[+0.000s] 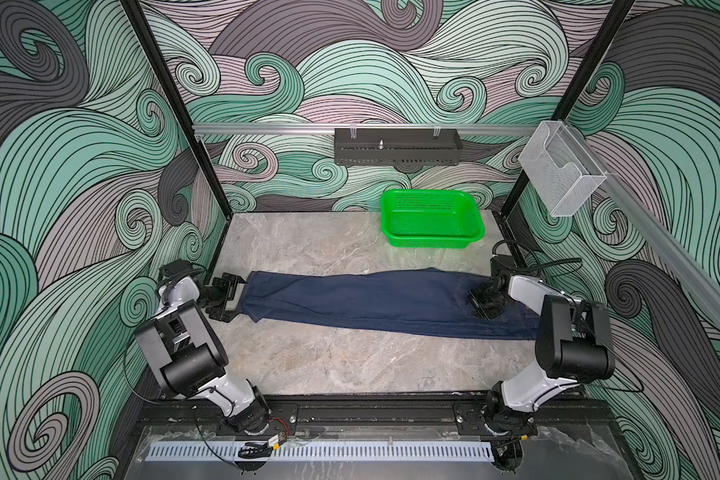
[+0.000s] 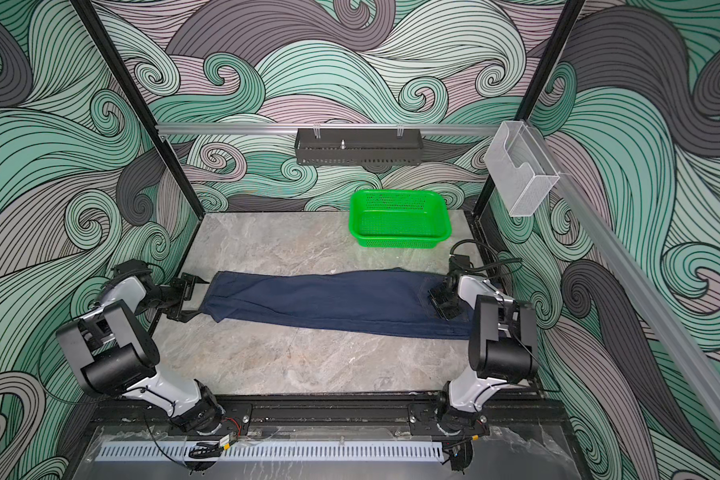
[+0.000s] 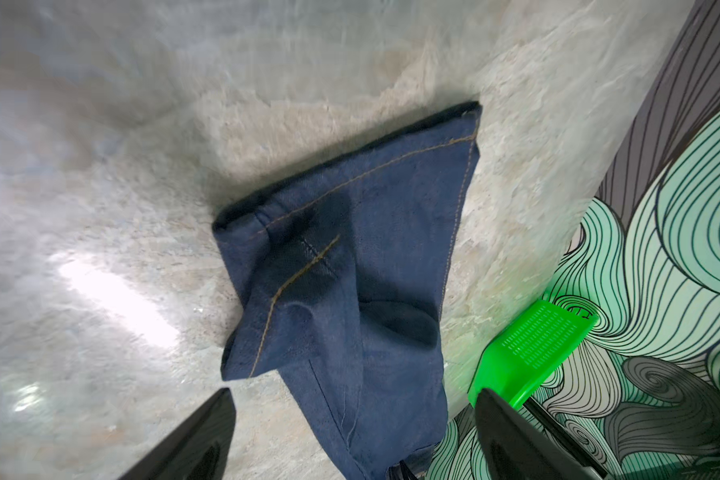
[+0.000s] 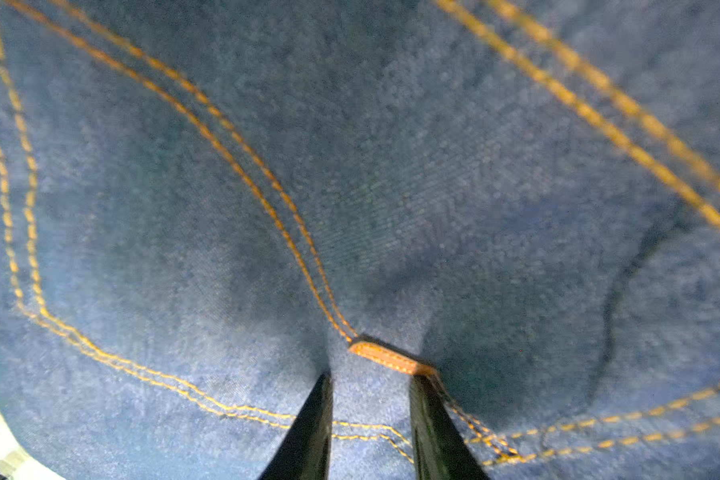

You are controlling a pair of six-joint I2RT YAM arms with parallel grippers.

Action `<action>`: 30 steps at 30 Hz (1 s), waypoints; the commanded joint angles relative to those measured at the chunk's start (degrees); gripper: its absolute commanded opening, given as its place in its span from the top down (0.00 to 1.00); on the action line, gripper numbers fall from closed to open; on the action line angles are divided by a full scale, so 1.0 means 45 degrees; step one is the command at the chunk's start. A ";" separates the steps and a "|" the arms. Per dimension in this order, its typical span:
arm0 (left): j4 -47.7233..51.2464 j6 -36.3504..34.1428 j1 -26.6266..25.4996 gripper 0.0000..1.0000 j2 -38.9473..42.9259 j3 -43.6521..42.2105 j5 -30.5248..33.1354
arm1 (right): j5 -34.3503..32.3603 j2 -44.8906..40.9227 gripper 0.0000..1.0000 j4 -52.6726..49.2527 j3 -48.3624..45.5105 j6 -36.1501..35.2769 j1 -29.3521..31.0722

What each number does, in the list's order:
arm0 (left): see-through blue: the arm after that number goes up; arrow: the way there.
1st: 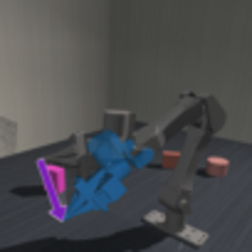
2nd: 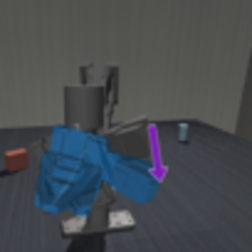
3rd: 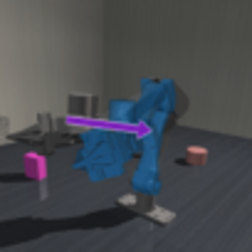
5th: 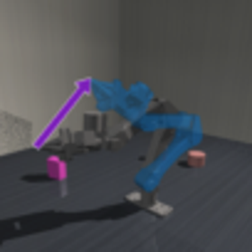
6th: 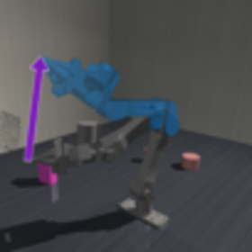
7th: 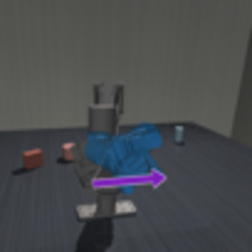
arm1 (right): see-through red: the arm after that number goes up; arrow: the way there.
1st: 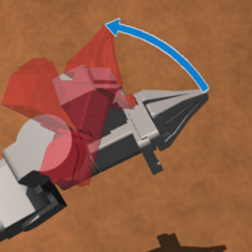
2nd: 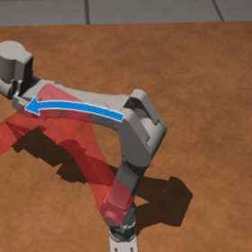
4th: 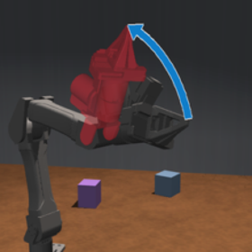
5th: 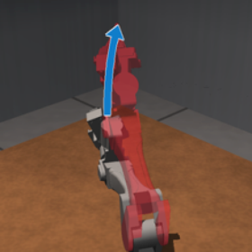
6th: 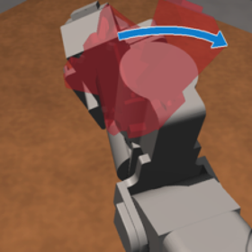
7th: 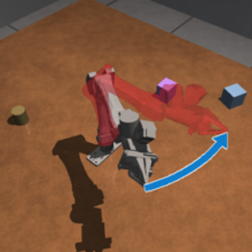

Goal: Fold and stack the trousers

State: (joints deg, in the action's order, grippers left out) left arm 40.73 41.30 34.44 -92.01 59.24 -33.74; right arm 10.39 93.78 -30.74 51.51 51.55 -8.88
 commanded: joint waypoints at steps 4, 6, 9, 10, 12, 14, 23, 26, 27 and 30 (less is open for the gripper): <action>-0.1647 0.1516 -0.0783 0.08 -0.0749 -0.0215 -0.0040 | -0.0245 -0.0504 0.66 -0.0672 -0.0332 -0.0477 -0.0558; -0.2002 0.1854 -0.0966 0.10 -0.1070 -0.0216 0.0107 | -0.0151 -0.0621 0.67 -0.0688 -0.0354 -0.0556 -0.0676; -0.2364 0.2145 -0.1123 0.17 -0.1522 -0.0148 0.0297 | 0.0063 -0.0644 0.67 -0.0688 -0.0390 -0.0669 -0.0874; -0.2423 0.2151 -0.1180 0.20 -0.1653 -0.0120 0.0448 | 0.0099 -0.0663 0.67 -0.0684 -0.0410 -0.0674 -0.0915; -0.2449 0.2116 -0.1274 0.24 -0.1898 -0.0013 0.0677 | 0.0118 -0.0695 0.68 -0.0690 -0.0411 -0.0713 -0.0972; -0.2340 0.2001 -0.1396 0.28 -0.2216 0.0194 0.0945 | 0.0181 -0.0720 0.68 -0.0673 -0.0416 -0.0713 -0.1011; -0.1415 0.1301 -0.2072 0.75 -0.2930 0.1795 0.1432 | 0.0354 -0.0645 0.69 -0.0531 -0.0489 -0.0674 -0.1030; -0.0660 0.0684 -0.2550 0.98 -0.2761 0.2808 0.1667 | 0.0429 -0.0610 0.69 -0.0445 -0.0538 -0.0655 -0.1025; -0.0313 0.0370 -0.2812 1.00 -0.2698 0.3236 0.1775 | 0.0427 -0.0624 0.69 -0.0415 -0.0546 -0.0635 -0.1032; 0.0772 -0.0733 -0.3682 1.00 -0.2534 0.4661 0.2115 | 0.0529 -0.0617 0.69 -0.0395 -0.0550 -0.0635 -0.1029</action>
State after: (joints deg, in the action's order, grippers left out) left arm 37.78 43.92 21.23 -104.79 74.50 -26.61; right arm 12.10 91.83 -32.03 49.89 48.82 -13.21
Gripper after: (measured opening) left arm 0.052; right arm 0.308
